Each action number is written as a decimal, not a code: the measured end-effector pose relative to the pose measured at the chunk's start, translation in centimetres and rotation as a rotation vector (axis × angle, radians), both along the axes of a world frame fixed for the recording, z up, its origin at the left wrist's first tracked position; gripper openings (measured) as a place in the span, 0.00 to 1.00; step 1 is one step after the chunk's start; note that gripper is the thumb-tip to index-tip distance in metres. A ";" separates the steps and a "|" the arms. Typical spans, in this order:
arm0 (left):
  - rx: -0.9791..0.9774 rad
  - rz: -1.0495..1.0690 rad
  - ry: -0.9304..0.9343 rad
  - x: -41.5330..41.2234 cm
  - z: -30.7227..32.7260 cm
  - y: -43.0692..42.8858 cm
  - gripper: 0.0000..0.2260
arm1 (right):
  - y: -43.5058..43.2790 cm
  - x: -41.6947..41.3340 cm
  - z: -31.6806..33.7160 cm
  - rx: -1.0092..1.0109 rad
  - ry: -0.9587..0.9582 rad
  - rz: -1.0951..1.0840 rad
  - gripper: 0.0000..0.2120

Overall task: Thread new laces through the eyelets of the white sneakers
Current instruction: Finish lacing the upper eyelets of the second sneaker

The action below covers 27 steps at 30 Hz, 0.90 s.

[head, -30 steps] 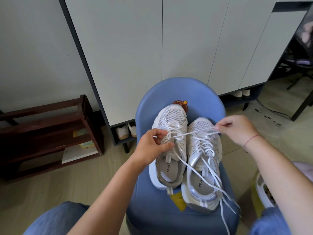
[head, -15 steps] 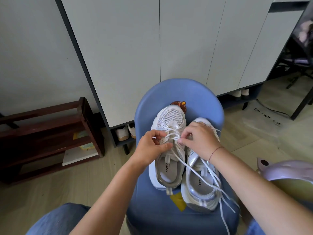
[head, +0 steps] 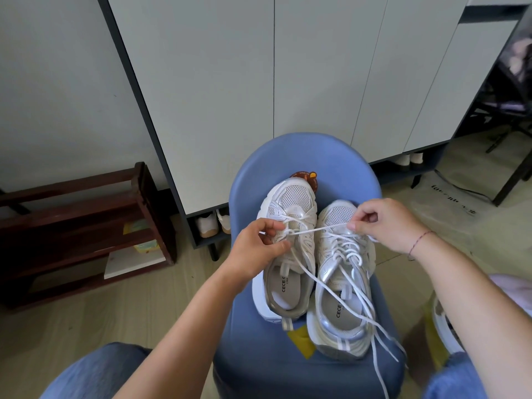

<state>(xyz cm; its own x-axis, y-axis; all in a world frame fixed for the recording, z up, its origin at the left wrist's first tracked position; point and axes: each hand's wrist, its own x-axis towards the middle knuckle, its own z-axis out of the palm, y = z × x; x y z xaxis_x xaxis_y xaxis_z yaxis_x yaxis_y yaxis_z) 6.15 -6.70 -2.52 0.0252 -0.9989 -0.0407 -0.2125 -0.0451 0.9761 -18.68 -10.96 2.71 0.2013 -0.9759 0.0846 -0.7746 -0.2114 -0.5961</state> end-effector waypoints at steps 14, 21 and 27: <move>-0.013 0.011 -0.047 -0.2 0.3 0.3 0.08 | 2.6 1.8 1.9 0.403 0.004 0.349 0.06; -0.001 0.022 -0.037 0.0 0.3 0.1 0.08 | 2.7 6.2 -1.4 0.114 -0.130 0.174 0.06; -0.017 0.020 0.004 0.4 0.2 0.4 0.06 | 1.5 5.4 -1.3 0.023 -0.133 0.079 0.09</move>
<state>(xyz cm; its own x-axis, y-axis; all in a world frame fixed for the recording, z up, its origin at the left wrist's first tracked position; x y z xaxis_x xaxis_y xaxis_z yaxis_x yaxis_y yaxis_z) 6.51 -6.32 -2.31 0.0451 -0.9987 -0.0240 -0.2082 -0.0329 0.9775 -13.31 -9.45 1.45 0.2661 -0.9594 0.0940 -0.6697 -0.2541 -0.6978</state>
